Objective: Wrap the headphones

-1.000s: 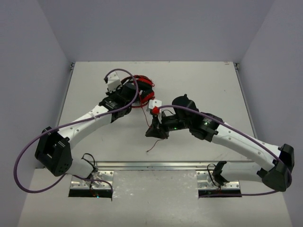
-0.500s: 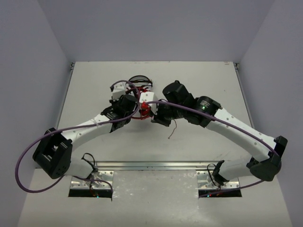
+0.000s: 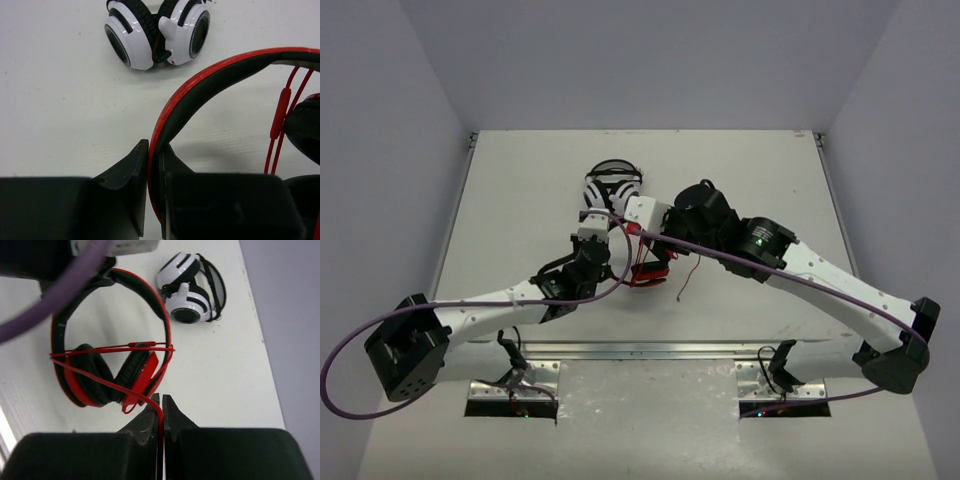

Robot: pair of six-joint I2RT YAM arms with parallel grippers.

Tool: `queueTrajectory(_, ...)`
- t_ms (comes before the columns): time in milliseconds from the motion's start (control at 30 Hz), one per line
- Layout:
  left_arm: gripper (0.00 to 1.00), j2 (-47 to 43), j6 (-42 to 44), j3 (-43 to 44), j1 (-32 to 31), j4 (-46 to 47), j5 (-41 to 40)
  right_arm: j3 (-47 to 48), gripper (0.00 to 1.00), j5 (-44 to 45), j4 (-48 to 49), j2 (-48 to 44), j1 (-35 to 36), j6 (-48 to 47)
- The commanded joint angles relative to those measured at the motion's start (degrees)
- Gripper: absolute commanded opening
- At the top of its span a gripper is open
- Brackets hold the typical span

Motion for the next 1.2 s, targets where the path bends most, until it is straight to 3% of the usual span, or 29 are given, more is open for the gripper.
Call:
queueTrajectory(0,0.00,-4.75,5.49,-3.76,-0.83,11.87,3.20,-2.60,0.01,10.68,15.48,-5.04,-0.21,-4.80)
queueTrajectory(200,0.00,-9.85,9.88,-8.78,-1.36,15.22,9.70,2.23,0.01,17.27,13.03,-1.98,-2.31,-10.70)
queueTrajectory(467,0.00,-15.04,11.21,-8.61,-1.71,14.26,23.76,1.01,0.01,7.70,11.09,-1.53,-8.47,-6.93)
queueTrajectory(967,0.00,-24.88,3.40,0.71,-3.38,2.22,27.73,-8.92,0.02,-3.72,16.54,-2.76,-15.32,4.32)
queueTrajectory(1167,0.00,-29.02,-0.12,5.89,-3.56,-5.07,24.57,-13.23,0.04,-9.17,20.04,-5.74,-18.31,8.71)
